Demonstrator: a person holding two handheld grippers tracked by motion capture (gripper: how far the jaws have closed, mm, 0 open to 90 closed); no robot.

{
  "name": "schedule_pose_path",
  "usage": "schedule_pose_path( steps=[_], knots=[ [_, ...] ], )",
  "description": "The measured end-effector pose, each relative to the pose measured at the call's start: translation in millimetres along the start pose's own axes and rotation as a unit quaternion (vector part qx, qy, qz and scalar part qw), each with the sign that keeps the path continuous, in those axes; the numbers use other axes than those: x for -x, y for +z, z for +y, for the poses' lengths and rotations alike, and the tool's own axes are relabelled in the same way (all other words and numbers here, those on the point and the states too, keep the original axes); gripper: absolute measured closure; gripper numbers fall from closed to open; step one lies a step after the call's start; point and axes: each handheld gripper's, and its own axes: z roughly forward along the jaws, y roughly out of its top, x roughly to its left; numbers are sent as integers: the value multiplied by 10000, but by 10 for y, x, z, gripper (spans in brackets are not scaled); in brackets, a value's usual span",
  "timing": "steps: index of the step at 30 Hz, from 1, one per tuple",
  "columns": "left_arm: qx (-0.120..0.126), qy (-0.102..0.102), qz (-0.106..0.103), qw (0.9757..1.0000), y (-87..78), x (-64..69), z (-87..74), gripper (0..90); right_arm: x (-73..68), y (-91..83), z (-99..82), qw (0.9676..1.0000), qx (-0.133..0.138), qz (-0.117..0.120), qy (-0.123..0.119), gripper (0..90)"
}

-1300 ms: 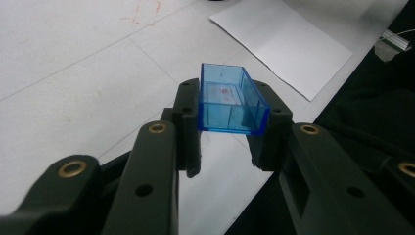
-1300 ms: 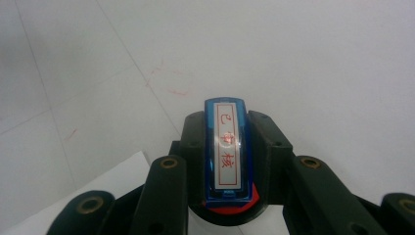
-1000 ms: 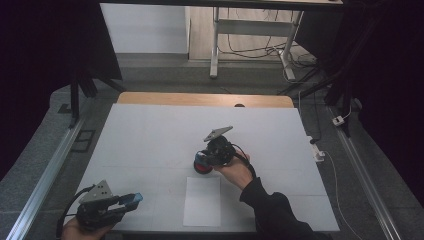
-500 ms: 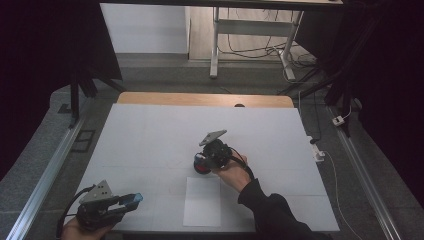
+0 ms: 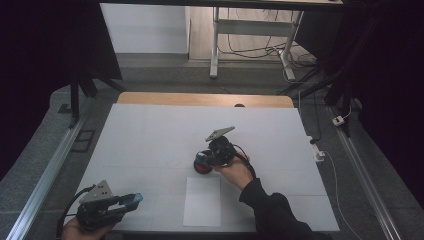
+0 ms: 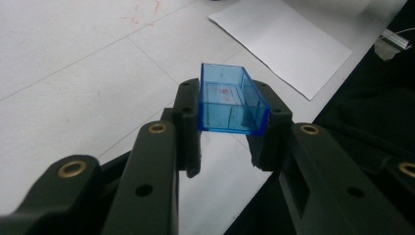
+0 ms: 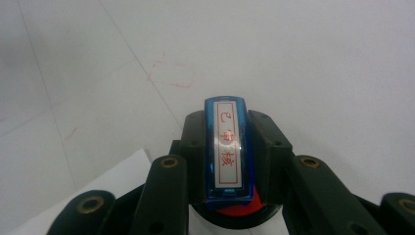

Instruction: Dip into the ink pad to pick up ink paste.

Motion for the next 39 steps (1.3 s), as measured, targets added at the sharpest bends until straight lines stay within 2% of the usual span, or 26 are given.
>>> schedule_pose_path(
  steps=[3, 5, 11, 14, 17, 24, 34, 39],
  knots=[
    [-5, 5, 1, 10000, 1, 2, 1, 685, 24, 0, -9, 9999, 37, 55, 86, 709],
    [-4, -3, -1, 10000, 2, 1, 1, 685, 16, 0, -6, 10000, 20, 33, 59, 710],
    [-8, 2, -1, 10000, 2, 2, 2, 685, -118, 16, 33, 9988, -124, -304, -349, 709],
    [-6, 3, -3, 10000, 2, 3, 2, 685, -171, 22, 38, 9978, -169, -441, -474, 709],
    [-6, 5, -1, 10000, 1, 2, 1, 685, -164, 24, 35, 9979, -130, -421, -467, 708],
    [18, -17, -21, 10000, -4, -3, -1, 685, -88, 8, -7, 9994, 37, -220, -253, 706],
    [26, -26, -42, 10000, -7, -8, -1, 684, -105, 3, -5, 9989, 28, -251, -400, 703],
    [23, -29, -51, 10000, -7, -8, -1, 685, -91, -4, -7, 9991, 45, -236, -356, 702]
  ],
)
